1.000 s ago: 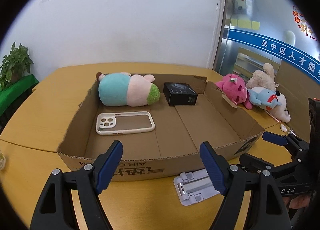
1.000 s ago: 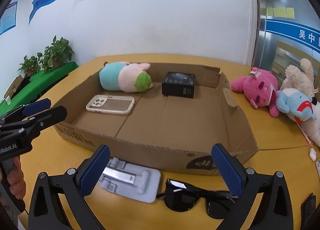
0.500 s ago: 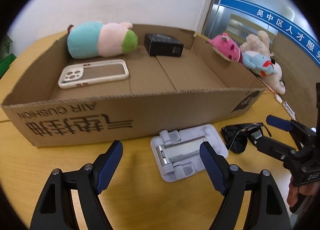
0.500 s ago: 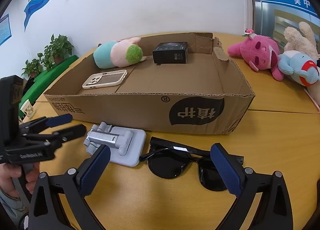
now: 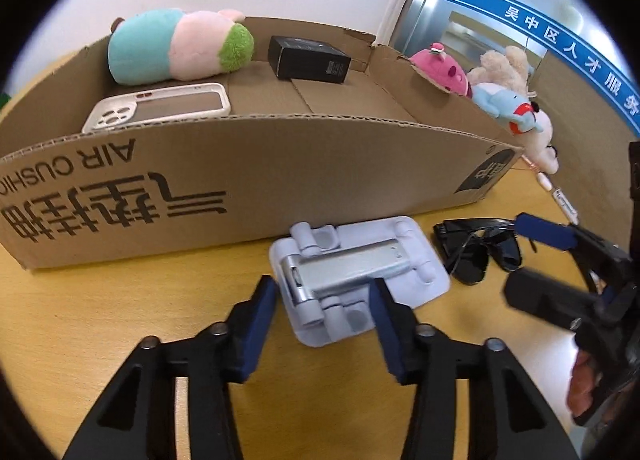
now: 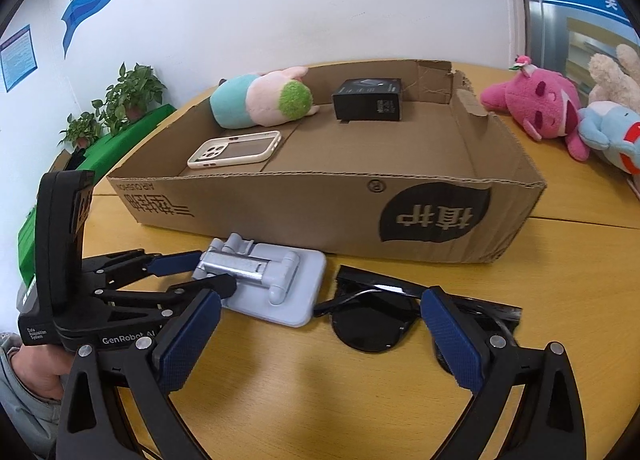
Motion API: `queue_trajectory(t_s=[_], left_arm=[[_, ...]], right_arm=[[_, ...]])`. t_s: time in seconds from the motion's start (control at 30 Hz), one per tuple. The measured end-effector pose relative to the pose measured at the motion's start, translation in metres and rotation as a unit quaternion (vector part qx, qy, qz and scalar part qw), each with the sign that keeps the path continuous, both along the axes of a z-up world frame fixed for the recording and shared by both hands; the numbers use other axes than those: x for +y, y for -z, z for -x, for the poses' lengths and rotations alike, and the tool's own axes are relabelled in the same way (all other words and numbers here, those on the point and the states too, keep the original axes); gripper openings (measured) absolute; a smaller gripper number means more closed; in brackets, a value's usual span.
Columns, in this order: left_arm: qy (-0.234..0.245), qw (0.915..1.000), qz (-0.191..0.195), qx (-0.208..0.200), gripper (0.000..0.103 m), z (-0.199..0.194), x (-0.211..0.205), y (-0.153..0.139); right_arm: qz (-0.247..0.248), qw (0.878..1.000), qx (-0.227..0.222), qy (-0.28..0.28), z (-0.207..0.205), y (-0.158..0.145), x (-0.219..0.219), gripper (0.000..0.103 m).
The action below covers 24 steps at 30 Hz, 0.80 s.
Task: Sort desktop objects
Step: 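Withdraw both grippers and move them to the white phone stand, then close both grippers on the silver arm of the white phone stand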
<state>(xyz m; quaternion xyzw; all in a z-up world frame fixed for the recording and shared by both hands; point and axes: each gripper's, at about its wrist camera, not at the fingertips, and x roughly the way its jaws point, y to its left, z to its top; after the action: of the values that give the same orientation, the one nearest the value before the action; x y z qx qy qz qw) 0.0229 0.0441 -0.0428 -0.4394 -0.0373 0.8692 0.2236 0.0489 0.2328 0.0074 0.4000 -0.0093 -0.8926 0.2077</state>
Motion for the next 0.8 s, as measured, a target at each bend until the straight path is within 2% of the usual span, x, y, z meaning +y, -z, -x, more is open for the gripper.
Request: queue_trajectory(t_s=[0.47,0.6,0.8], left_arm=[[-0.048,0.9987,0.008,-0.014,0.042,-0.017,-0.032,-0.003],[-0.071,0.9972,0.012,-0.018,0.042,-0.028,-0.047,-0.004],[-0.085,0.9962,0.01,-0.02,0.042,-0.035,-0.057,-0.004]], right_arm=[[0.007,0.999,-0.019,-0.037,-0.001,0.015,-0.031,0.101],[0.015,0.999,-0.009,-0.037,-0.001,0.014,-0.045,0.096],[0.019,0.998,-0.026,-0.062,0.002,0.025,-0.072,0.092]])
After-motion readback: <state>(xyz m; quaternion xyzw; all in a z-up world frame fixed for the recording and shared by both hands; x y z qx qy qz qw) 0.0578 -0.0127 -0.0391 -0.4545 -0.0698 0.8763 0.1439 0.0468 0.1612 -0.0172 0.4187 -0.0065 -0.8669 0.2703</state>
